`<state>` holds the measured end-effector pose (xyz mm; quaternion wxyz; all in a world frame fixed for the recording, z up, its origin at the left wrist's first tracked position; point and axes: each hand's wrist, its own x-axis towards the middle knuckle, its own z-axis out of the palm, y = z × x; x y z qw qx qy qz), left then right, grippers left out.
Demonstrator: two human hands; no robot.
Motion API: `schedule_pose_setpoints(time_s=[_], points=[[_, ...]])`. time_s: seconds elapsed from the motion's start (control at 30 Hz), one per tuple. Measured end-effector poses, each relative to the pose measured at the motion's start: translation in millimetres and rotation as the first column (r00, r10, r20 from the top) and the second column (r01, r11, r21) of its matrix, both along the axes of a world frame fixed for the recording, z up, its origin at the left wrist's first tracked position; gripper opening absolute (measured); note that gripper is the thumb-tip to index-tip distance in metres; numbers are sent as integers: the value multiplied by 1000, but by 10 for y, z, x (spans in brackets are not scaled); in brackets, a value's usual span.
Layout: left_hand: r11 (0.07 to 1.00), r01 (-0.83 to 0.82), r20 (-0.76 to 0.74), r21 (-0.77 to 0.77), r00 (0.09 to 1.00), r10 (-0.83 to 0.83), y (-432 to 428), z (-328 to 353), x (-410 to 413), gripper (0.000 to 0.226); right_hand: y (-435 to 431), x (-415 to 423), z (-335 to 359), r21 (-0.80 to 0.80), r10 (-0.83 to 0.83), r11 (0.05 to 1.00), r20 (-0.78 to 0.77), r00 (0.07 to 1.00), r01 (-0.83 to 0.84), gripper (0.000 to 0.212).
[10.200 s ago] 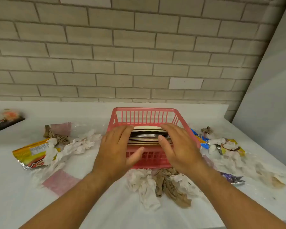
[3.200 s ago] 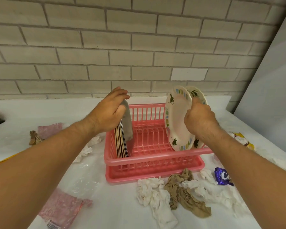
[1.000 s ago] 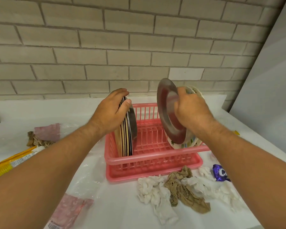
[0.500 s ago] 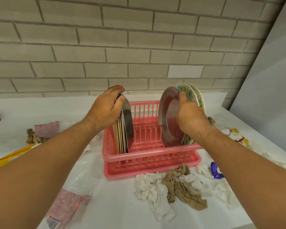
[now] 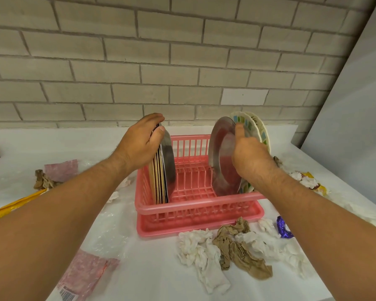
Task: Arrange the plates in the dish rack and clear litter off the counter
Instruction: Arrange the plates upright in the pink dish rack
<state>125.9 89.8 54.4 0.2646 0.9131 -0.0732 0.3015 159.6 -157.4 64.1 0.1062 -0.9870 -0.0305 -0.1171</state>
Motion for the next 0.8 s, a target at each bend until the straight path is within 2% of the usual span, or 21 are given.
schedule_pose_setpoints(time_s=[0.13, 0.2, 0.33, 0.4, 0.47, 0.53, 0.6, 0.7, 0.8], points=[[1000, 29, 14, -7, 999, -29, -31, -37, -37, 44, -62, 34, 94, -124, -1, 992, 39, 999, 6, 73], [999, 46, 23, -24, 999, -46, -33, -62, -45, 43, -76, 41, 165, -206, -2, 978, 54, 999, 14, 59], [998, 48, 27, -38, 999, -47, -36, -74, -35, 41, -80, -34, 328, -270, 28, 963, 73, 997, -8, 28], [998, 48, 35, -45, 998, -47, -43, -71, -35, 42, -72, -104, 438, -313, 59, 950, 137, 989, -13, 24], [994, 52, 29, -92, 998, -50, -52, -68, -46, 43, -35, -179, 538, -310, 106, 950, 236, 966, -28, 30], [989, 60, 23, -133, 998, -57, -55, -76, -50, 43, 72, -275, 553, -250, 195, 961, 310, 931, -118, 36], [986, 68, 30, -150, 997, -64, -55, -84, -51, 42, 244, -379, 466, -89, 323, 946, 260, 910, -310, 39], [984, 83, 42, -157, 996, -77, -50, -84, -52, 39, 503, -510, 223, 260, 540, 799, 86, 837, -542, 37], [988, 95, 73, -121, 994, -86, -25, -82, -45, 32, 638, -548, 7, 410, 613, 695, 90, 785, -590, 39]])
